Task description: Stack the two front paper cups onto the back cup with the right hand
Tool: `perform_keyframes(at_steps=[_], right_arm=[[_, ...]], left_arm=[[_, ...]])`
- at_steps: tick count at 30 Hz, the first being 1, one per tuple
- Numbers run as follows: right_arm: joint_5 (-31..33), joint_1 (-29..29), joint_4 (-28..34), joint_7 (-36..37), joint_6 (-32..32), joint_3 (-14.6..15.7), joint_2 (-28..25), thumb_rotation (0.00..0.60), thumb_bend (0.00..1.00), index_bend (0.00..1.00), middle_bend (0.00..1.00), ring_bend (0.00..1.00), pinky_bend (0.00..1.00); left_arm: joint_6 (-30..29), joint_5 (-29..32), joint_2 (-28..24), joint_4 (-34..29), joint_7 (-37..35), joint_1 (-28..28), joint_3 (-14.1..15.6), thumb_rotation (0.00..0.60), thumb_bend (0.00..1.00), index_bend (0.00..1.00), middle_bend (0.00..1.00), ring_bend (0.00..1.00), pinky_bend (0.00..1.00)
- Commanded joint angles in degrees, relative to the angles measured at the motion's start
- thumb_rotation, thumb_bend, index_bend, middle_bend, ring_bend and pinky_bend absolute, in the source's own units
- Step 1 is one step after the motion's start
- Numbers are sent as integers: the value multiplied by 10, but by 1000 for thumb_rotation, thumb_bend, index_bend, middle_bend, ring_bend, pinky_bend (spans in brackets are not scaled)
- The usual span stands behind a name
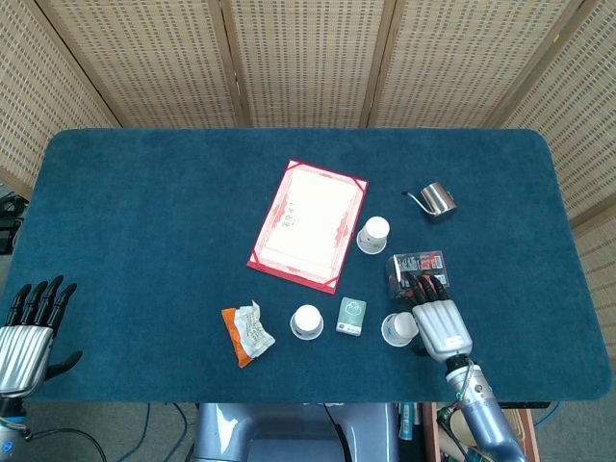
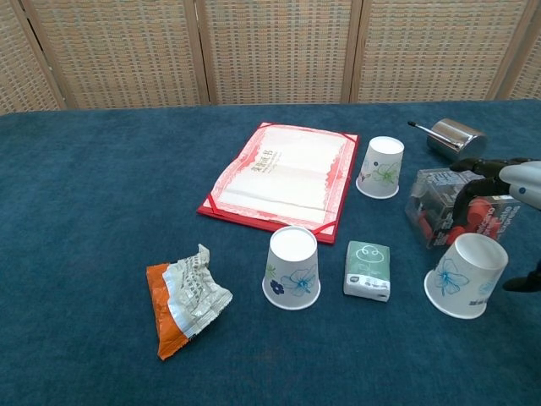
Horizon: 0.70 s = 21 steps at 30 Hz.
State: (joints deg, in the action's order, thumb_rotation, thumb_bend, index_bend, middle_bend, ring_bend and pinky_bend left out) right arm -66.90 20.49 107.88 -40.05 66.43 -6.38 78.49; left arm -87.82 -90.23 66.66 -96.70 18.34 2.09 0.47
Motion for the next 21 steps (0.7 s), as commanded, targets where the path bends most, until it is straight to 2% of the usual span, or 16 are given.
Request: perform_keyframes(at_steps=[1,13,21], right_arm=[[8,5,-5,0,-1,1,1,600,88,350,18,0,0],[14,16,-26,16,4,13,7,600,88,365,23,0,0],[19,21,-40,23,4,19,15,600,104,443,54,0,0]], left_arm=[[0,-1,0,0,0,0,0,600,152,0,0,0,0],[0,-2,1,0,2,0,1,600,152,0,0,0,0],[0,-5,2,1,2,1,1,600,153,0,0,0,0]])
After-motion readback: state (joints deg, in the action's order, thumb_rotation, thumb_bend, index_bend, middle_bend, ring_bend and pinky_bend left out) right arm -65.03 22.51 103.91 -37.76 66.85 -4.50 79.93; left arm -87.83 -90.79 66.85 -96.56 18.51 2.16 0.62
